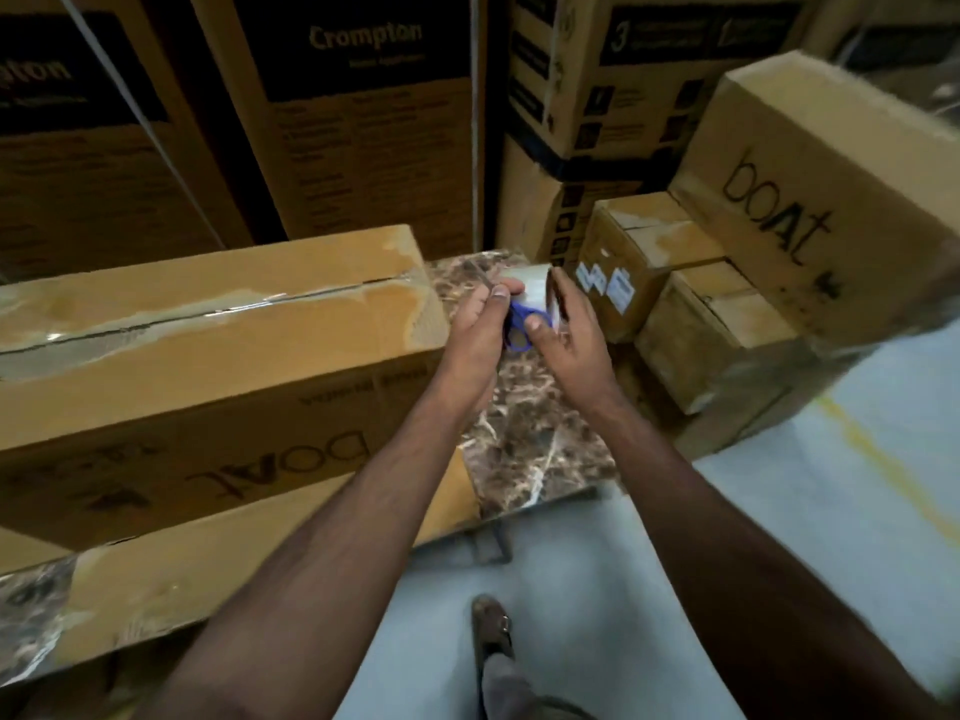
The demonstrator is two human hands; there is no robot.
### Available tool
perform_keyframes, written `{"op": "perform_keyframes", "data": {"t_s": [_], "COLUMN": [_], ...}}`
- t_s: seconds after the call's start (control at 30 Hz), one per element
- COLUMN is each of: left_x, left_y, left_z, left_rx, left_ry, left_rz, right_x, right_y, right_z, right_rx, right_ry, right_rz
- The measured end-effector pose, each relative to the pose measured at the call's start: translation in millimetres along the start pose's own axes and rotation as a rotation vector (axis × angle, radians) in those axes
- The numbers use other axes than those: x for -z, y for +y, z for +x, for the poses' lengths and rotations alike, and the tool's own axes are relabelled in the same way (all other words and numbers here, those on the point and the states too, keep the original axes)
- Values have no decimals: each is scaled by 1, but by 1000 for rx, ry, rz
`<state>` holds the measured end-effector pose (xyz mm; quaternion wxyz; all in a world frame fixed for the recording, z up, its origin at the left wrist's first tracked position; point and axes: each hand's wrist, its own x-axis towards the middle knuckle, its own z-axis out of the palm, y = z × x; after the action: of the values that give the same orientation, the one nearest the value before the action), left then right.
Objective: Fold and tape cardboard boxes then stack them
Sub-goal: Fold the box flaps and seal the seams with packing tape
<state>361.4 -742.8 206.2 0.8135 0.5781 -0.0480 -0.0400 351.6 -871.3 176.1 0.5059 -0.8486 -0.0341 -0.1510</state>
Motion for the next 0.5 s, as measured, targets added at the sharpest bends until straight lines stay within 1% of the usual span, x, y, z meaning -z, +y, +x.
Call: {"op": "perform_keyframes", "data": {"t_s": [0.1, 0.17, 0.23, 0.37, 0.43, 0.5], "left_x": [-22, -34, -38, -38, -44, -53], "left_y": [-37, -65, -99, -156, -174, -188], "left_z": [-29, -44, -54, -58, -50, -41], "left_rx": [302, 468, 589, 769, 802, 795], "left_ry": [5, 18, 37, 155, 214, 261], "left_rz": [-63, -40, -20, 26, 18, 19], "right_x": [35, 52, 59, 51, 48, 49], "right_y": [32, 54, 70, 103, 129, 145], "right_z": [-45, -66, -88, -111, -103, -93], "right_rx": [-121, -166, -210, -296, -338, -358], "right_ry": [25, -14, -79, -162, -205, -243], "right_rz": [-135, -274, -368, -490, -572, -654]}}
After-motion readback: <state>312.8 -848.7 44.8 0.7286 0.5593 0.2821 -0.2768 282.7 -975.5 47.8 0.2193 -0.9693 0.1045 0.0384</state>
